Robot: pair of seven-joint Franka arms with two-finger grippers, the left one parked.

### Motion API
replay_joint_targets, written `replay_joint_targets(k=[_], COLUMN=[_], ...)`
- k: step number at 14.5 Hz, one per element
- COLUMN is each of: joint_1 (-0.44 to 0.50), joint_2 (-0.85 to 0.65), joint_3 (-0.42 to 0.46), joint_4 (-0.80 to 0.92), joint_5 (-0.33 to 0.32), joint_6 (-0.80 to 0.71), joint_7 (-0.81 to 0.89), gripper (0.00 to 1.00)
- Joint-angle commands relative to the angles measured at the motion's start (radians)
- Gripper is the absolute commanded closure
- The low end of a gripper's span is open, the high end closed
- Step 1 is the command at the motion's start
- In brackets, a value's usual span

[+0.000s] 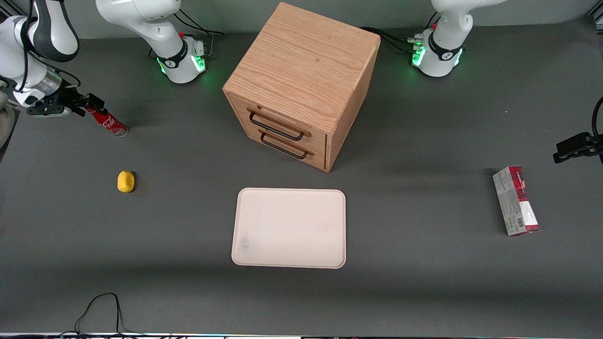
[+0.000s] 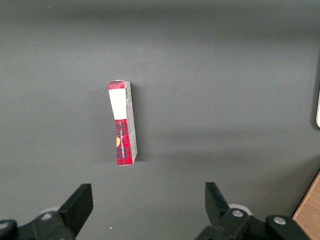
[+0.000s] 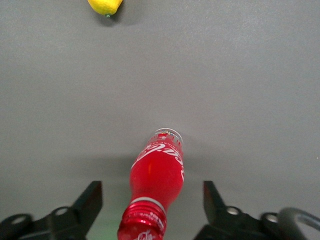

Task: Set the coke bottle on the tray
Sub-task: 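Close the right gripper around the bottle's body and lift it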

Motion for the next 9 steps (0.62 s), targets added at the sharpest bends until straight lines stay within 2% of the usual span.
replay_joint_targets(k=[1, 2, 7, 9], joint_1=[0.01, 0.011, 0.022, 0.034], joint_2=[-0.033, -0.033, -0.022, -0.009], joint_3=[-0.016, -0.016, -0.001, 0.043], joint_4=[-0.011, -0.009, 0.008, 0.041], joint_5=[-0.029, -0.029, -0.031, -0.028], joint_6=[0.004, 0.004, 0.001, -0.019], joint_7=[0.005, 0.007, 0.017, 0.045], gripper=[0.81, 1.0, 1.0, 1.0])
